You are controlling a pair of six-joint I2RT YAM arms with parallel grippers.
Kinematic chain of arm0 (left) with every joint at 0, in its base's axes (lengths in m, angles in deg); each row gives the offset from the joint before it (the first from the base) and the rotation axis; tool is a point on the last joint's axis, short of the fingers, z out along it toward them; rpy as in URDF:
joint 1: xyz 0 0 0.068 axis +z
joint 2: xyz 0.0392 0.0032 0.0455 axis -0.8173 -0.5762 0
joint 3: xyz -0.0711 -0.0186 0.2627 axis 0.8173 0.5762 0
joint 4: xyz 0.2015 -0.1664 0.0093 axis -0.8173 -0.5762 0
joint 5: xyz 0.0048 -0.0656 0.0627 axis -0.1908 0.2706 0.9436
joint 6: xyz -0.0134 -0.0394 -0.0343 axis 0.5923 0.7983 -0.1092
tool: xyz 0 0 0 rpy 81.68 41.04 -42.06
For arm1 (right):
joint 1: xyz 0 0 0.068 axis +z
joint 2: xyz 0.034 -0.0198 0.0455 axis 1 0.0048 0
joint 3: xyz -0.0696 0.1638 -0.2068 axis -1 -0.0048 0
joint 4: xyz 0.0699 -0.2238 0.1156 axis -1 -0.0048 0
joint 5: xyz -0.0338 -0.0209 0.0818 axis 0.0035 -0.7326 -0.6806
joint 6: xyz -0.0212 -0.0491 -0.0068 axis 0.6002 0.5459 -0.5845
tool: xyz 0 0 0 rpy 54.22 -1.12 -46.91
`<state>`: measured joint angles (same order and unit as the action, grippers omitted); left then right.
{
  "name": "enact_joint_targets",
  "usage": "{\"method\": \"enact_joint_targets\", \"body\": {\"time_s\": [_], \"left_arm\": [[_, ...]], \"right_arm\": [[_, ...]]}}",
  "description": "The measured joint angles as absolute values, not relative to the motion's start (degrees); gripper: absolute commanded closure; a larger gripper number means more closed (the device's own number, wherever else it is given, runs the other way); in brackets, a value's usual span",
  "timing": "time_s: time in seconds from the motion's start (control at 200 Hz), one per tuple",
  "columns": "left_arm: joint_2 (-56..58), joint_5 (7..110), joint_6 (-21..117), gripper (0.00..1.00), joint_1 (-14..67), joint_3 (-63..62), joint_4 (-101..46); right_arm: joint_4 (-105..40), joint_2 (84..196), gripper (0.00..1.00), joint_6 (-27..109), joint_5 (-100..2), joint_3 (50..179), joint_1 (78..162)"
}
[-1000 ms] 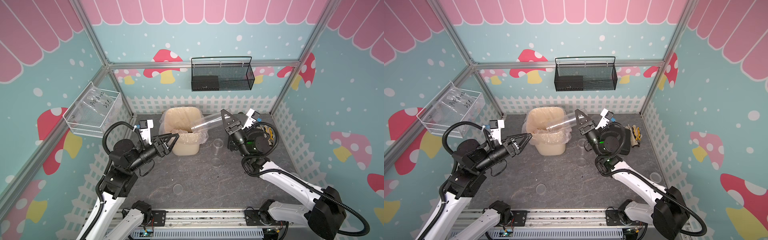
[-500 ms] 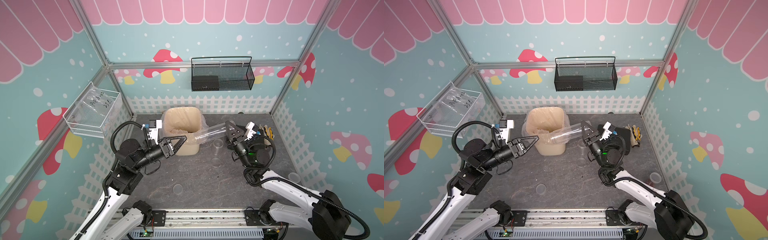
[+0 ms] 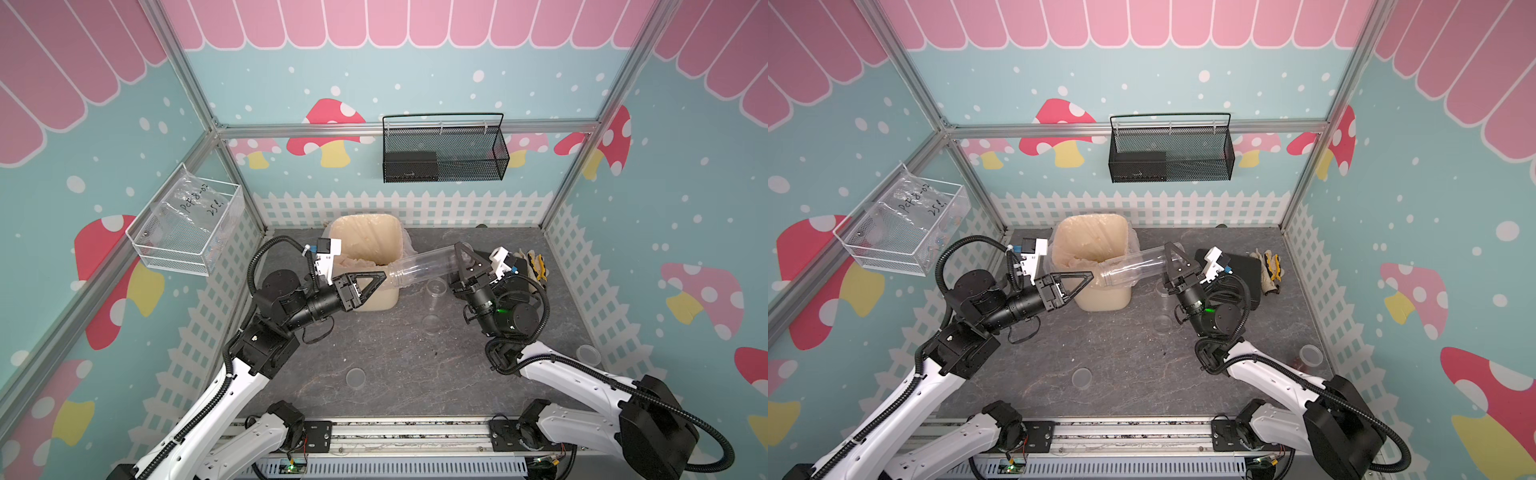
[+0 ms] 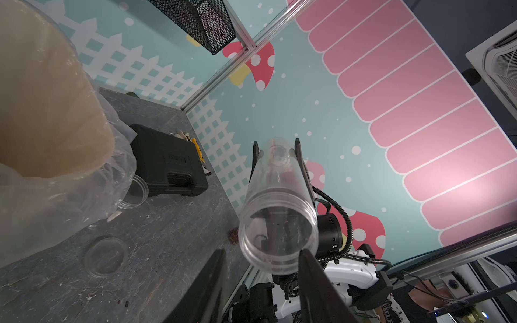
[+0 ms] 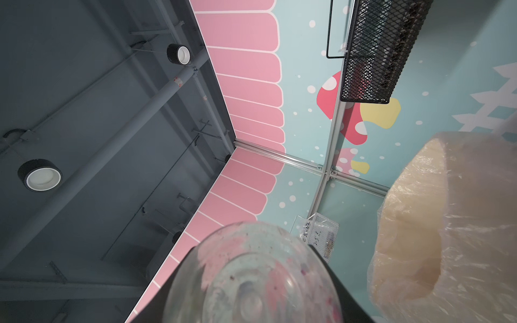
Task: Empty the moldy dried flower tea in the jars
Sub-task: Place the jar at the center of the board.
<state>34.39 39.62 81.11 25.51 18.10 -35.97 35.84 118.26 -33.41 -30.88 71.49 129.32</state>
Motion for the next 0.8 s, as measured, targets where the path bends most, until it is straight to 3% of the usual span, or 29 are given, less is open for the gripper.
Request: {"method": "enact_joint_targets", "body": {"time_s": [0.37,0.58,0.705,0.8], "left_arm": [[32.0,39.6,81.1,0.68,24.9,19.1,-35.0],[31.6,39.8,81.2,0.84,24.6,19.2,-34.7],[31.6,41.6,80.4,1.00,24.6,19.3,-35.2],[31.5,43.3,79.4,1.00,24.7,19.5,-36.8]], "right_arm": [[37.6,121.0,1.00,-34.9,-31.6,71.6,131.1],[39.0,123.2,1.00,-35.5,-32.0,72.9,132.6],[40.2,124.6,0.93,-35.2,-31.7,73.4,132.6],[40.2,125.4,0.81,-34.4,-31.6,73.4,132.6]]}}
